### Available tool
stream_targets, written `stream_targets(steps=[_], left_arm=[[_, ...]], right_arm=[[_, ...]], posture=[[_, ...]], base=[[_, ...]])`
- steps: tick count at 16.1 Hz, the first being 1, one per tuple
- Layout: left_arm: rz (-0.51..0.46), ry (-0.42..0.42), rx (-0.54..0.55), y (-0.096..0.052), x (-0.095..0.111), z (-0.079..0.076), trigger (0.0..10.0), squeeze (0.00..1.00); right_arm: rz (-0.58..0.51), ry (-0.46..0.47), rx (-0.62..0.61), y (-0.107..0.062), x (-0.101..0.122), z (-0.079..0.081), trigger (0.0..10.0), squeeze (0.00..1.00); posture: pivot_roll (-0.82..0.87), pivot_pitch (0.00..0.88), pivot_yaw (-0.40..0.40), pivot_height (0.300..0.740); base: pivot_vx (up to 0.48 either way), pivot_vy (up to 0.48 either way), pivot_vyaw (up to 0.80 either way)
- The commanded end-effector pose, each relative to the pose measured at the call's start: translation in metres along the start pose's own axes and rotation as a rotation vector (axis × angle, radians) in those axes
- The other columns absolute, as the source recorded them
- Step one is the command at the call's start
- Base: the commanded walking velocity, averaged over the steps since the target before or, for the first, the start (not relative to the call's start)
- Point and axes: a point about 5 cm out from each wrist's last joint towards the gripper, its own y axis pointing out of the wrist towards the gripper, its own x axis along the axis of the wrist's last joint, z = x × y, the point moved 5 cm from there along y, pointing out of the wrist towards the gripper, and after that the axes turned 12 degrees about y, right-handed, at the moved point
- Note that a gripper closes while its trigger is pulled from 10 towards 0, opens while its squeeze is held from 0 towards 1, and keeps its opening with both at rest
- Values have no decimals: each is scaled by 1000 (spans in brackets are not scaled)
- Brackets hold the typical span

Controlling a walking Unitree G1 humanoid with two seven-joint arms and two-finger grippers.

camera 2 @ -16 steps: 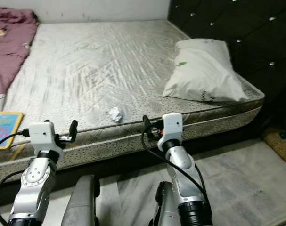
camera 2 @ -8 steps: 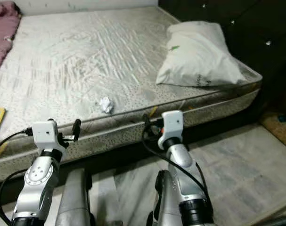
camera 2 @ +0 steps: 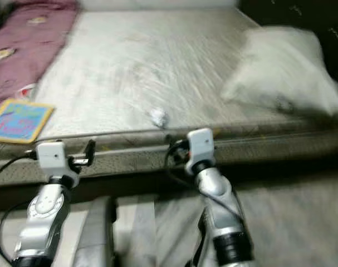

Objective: Clean up the room

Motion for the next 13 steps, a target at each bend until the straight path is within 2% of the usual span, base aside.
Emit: stream_targets(steps=[1, 6, 9, 12, 13], left_arm=[[-9, 6, -13, 2, 5, -4, 10000, 0], [-17, -4, -36, 1, 5, -9, 10000, 0], [-13, -8, -49, 0, 4, -11, 10000, 0], [-10, -11, -54, 0, 4, -12, 10000, 0], [-10, -13, -53, 0, 4, -12, 10000, 0]], right_arm=[[3, -9, 3, -1, 0, -2, 10000, 0], [10, -25, 21, -1, -2, 1, 10000, 0], [-11, -59, 64, -2, 2, 9, 10000, 0], [-3, -47, 60, -2, 1, 7, 10000, 0], [0, -46, 57, -2, 0, 7, 10000, 0]], posture=[[89, 0, -24, 489], [94, 0, -29, 489], [90, 0, -27, 489], [91, 0, -28, 489], [91, 0, -28, 489]], base=[[0, 0, 0], [0, 0, 0], [0, 0, 671], [82, 0, 685], [266, 0, 0]])
